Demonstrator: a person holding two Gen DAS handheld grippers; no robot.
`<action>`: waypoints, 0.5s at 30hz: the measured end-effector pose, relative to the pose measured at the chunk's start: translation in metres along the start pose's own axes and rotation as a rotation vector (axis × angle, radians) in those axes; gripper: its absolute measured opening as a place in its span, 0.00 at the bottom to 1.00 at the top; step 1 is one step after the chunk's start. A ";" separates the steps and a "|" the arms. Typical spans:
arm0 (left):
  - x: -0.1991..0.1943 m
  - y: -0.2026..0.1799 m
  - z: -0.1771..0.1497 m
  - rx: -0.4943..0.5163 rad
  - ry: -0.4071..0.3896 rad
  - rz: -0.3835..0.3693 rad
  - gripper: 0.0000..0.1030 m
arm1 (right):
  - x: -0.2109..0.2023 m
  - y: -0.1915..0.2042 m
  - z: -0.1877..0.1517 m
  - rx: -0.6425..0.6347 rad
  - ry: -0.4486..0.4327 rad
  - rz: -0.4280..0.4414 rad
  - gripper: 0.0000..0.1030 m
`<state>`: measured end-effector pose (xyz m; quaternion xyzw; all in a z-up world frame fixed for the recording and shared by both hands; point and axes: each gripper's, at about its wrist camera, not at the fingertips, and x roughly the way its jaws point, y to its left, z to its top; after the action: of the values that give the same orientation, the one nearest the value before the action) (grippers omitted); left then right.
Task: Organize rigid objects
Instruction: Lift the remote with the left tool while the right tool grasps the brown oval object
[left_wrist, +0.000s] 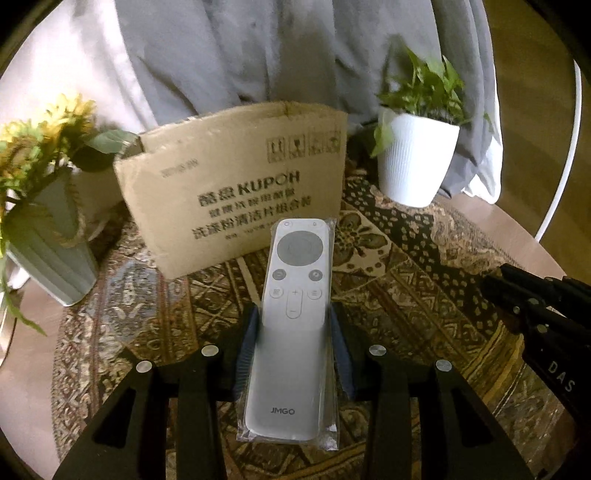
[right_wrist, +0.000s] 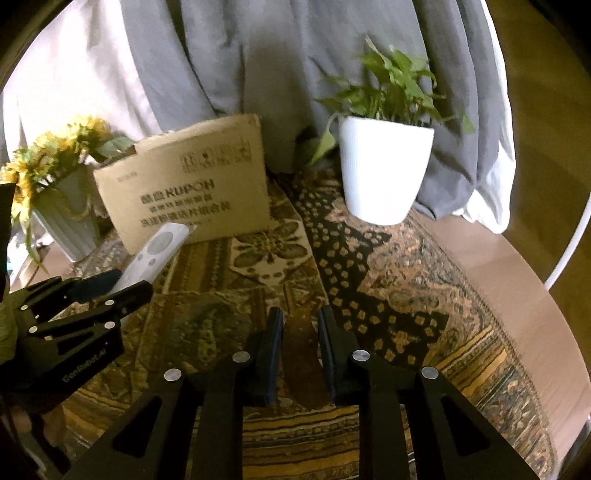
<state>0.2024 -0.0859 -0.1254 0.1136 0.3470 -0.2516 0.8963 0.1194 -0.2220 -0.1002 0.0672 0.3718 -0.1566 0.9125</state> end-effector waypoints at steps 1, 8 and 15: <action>-0.004 0.001 0.001 -0.007 -0.004 0.005 0.37 | -0.002 0.001 0.002 -0.002 -0.006 0.006 0.20; -0.029 0.006 0.016 -0.055 -0.045 0.054 0.37 | -0.018 0.007 0.021 -0.031 -0.064 0.050 0.21; -0.049 0.014 0.029 -0.105 -0.092 0.103 0.37 | -0.030 0.013 0.043 -0.063 -0.135 0.092 0.21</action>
<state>0.1953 -0.0669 -0.0704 0.0726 0.3118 -0.1914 0.9278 0.1323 -0.2128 -0.0481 0.0449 0.3108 -0.1067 0.9434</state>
